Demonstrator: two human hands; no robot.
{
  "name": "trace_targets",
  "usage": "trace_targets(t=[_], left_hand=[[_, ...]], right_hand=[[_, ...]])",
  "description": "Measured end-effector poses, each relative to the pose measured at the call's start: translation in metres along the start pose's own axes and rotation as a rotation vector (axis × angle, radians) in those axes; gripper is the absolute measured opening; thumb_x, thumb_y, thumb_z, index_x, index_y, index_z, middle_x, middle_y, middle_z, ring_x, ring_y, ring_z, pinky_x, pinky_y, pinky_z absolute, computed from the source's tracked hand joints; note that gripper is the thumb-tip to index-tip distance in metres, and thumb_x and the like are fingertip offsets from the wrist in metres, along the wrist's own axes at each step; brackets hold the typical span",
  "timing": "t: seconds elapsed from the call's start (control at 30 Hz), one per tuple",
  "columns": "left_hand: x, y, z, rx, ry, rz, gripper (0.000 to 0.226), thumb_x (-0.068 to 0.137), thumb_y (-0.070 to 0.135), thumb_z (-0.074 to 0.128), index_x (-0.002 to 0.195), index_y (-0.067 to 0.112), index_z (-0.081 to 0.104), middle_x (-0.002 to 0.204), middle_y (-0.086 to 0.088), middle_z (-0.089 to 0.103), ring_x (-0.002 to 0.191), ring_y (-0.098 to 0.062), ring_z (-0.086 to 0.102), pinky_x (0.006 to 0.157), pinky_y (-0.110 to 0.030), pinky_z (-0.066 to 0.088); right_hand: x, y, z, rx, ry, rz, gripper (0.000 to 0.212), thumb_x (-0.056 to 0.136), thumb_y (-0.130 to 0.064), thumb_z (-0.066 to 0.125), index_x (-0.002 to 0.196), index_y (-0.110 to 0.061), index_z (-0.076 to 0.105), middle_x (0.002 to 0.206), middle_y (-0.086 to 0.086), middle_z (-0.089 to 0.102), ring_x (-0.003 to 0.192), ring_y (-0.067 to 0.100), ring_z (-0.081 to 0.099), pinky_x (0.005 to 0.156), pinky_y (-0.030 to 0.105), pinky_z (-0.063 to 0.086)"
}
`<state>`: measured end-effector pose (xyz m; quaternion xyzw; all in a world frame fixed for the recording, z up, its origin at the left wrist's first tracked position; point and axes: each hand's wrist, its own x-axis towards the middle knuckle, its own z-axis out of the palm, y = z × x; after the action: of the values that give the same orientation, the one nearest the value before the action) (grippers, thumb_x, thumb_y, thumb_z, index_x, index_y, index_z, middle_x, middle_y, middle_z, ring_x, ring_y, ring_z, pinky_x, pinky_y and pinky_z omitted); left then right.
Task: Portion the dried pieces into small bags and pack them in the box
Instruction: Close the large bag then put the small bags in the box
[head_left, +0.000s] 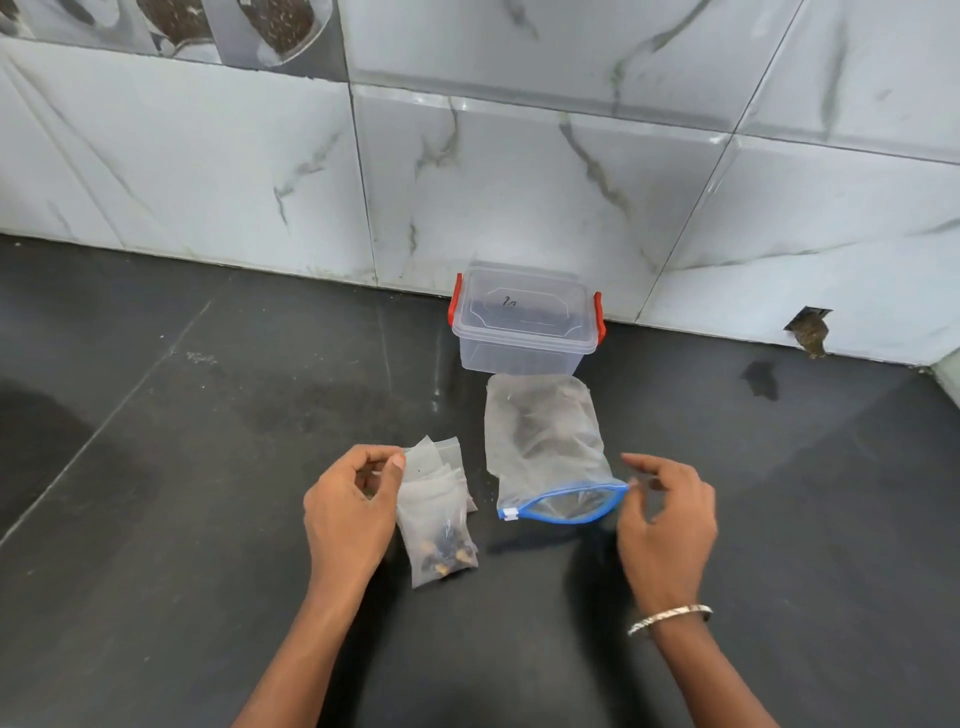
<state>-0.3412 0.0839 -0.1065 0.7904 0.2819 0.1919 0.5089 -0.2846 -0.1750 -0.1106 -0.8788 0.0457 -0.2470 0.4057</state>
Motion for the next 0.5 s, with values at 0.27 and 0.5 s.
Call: trace_targets(t=[0.27, 0.5], left_hand=[[0.036, 0.053, 0.077, 0.130, -0.298, 0.384, 0.016, 0.099, 0.030, 0.062, 0.097, 0.022, 0.076, 0.090, 0.010, 0.073, 0.081, -0.004, 0.064, 0.075, -0.022, 0.051], [0.069, 0.097, 0.175, 0.446, -0.722, 0.670, 0.029, 0.106, 0.018, 0.045, 0.122, 0.018, 0.068, 0.125, -0.003, 0.069, 0.115, -0.022, 0.062, 0.100, -0.036, 0.048]], right_hand=[[0.012, 0.036, -0.027, -0.018, -0.292, 0.328, 0.017, 0.081, -0.023, 0.075, 0.095, -0.031, 0.068, 0.080, -0.015, 0.072, 0.083, 0.006, 0.068, 0.083, 0.035, 0.054], [0.021, 0.027, -0.017, 0.080, -0.397, 0.307, 0.023, 0.081, -0.021, 0.078, 0.101, -0.028, 0.070, 0.077, -0.010, 0.074, 0.071, -0.003, 0.069, 0.072, 0.021, 0.057]])
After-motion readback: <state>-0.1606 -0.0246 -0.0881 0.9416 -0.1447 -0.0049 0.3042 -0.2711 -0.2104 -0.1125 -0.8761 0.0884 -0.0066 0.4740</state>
